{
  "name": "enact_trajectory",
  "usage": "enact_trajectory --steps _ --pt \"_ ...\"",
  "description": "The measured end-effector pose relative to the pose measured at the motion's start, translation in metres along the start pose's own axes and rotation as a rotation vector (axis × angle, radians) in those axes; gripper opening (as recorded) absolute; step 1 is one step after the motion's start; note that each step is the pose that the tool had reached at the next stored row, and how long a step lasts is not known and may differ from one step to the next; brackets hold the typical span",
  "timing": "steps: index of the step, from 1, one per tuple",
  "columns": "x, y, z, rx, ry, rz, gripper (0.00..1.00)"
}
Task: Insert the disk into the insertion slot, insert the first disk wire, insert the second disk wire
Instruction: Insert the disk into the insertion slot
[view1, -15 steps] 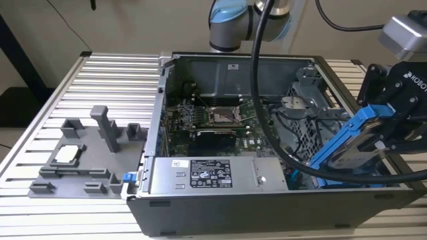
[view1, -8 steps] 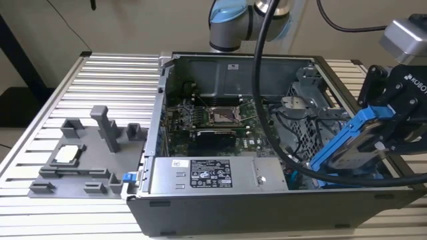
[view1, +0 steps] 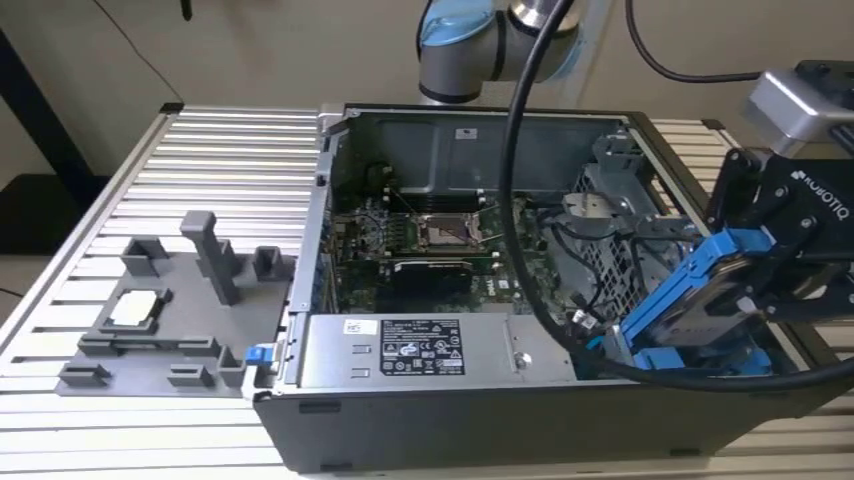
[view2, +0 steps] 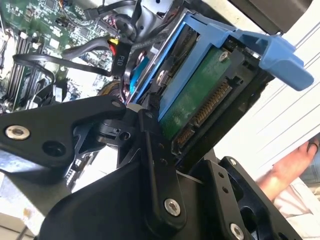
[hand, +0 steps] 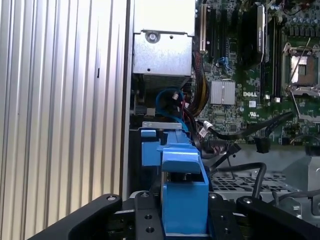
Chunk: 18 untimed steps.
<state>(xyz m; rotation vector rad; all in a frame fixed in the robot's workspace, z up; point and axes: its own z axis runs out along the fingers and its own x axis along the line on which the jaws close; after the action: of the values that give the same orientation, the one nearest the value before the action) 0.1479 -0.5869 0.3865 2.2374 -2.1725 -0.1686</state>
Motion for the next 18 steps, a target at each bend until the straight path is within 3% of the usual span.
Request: enact_trajectory --steps 5,13,15,17,18 --pt "0.0006 -0.0008 0.0087 0.0001 0.0 0.0 0.33" --pt "0.0006 -0.0009 0.0094 0.0002 -0.0002 0.0 0.33" --pt "0.0006 -0.0009 0.0094 0.0001 0.0001 0.0 0.4" --pt "0.0006 -0.0009 0.0096 0.0 0.0001 0.0 0.4" --pt "0.0006 -0.0009 0.0096 0.0001 0.0002 0.0 0.47"
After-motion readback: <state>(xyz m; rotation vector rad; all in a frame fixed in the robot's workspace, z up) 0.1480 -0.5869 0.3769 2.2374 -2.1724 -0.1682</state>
